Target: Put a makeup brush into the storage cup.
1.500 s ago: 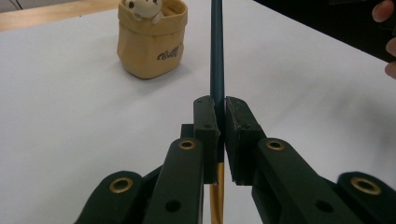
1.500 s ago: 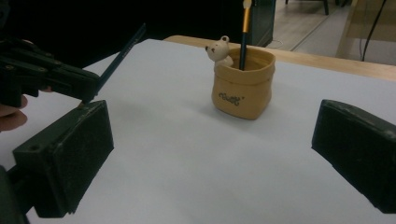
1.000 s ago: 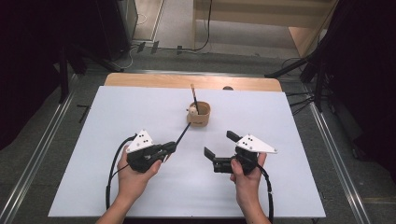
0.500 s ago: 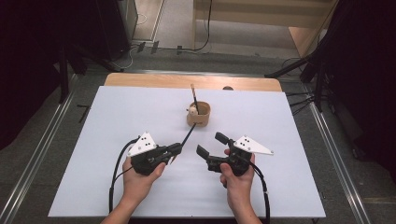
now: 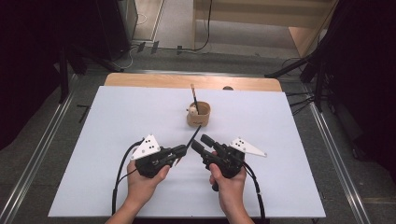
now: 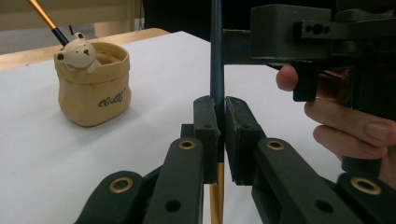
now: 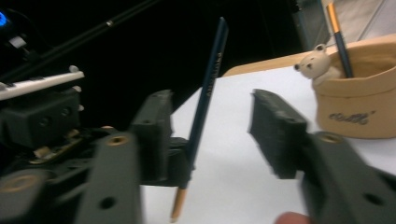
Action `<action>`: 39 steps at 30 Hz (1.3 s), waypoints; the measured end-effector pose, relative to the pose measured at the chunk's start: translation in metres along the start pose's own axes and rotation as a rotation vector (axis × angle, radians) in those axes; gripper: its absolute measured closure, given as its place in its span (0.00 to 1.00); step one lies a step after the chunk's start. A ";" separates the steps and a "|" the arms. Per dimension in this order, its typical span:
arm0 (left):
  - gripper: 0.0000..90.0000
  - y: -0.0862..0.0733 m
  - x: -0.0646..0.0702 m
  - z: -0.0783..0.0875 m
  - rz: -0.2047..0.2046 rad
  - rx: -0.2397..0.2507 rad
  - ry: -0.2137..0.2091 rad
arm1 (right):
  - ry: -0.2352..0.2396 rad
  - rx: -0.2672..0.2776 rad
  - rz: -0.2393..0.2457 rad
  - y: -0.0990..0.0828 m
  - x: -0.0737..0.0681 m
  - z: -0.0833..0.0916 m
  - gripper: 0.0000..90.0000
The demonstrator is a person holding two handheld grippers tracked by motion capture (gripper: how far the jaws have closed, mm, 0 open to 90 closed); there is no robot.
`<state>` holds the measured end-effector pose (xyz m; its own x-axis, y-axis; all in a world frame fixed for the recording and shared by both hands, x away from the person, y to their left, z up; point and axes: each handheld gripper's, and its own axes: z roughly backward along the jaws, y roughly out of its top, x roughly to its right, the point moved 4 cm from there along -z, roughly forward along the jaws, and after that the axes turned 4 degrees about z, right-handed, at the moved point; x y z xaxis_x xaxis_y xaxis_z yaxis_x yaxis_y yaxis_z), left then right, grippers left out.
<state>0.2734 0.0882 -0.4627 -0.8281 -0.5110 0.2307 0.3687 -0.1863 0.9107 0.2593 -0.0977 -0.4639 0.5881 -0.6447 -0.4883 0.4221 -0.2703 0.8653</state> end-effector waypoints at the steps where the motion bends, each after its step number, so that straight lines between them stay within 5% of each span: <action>1: 0.94 0.000 0.001 -0.001 0.000 0.001 -0.001 | 0.015 0.004 -0.018 -0.001 0.000 0.000 0.66; 4: 0.94 -0.002 0.004 -0.002 -0.006 -0.001 -0.006 | 0.039 0.017 -0.055 -0.003 -0.001 -0.002 0.74; 25: 0.94 -0.002 0.010 -0.006 -0.004 0.009 -0.027 | 0.028 0.029 -0.079 -0.012 -0.005 -0.009 0.95; 31: 0.89 -0.002 0.010 -0.006 0.020 0.011 -0.057 | 0.027 0.033 -0.051 -0.010 -0.004 -0.008 0.95; 39: 0.70 0.001 0.001 0.004 0.028 0.022 -0.035 | -0.070 0.057 0.042 -0.002 0.007 0.002 0.95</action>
<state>0.2710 0.0914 -0.4604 -0.8319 -0.4861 0.2676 0.3830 -0.1539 0.9109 0.2614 -0.1038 -0.4687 0.5540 -0.7045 -0.4436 0.3568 -0.2805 0.8911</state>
